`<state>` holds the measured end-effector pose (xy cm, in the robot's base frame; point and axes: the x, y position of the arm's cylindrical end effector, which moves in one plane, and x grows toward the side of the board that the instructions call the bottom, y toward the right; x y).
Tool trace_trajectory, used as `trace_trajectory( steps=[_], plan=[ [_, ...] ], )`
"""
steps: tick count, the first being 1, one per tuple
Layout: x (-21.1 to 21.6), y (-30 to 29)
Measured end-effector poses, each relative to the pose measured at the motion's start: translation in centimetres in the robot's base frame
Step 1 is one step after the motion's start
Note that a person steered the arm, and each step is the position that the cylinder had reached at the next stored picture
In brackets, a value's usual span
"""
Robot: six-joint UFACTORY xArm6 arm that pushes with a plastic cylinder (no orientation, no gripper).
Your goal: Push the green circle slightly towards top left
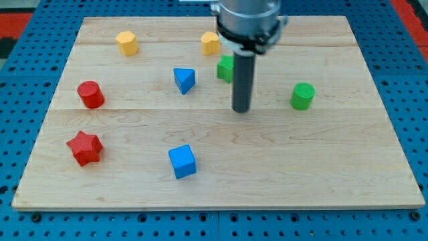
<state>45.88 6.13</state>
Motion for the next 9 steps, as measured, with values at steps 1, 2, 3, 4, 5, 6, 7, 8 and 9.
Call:
trace_trajectory(
  steps=[1,2,3,4,5,6,7,8,9],
  plan=[
    [0.2,5.4],
    [-0.8,9.6],
    [-2.5,12.7],
    [-3.3,12.0],
    [0.0,12.2],
    [-2.9,10.2],
    [-6.4,9.9],
    [-4.2,9.5],
    [-4.3,6.2]
  ],
)
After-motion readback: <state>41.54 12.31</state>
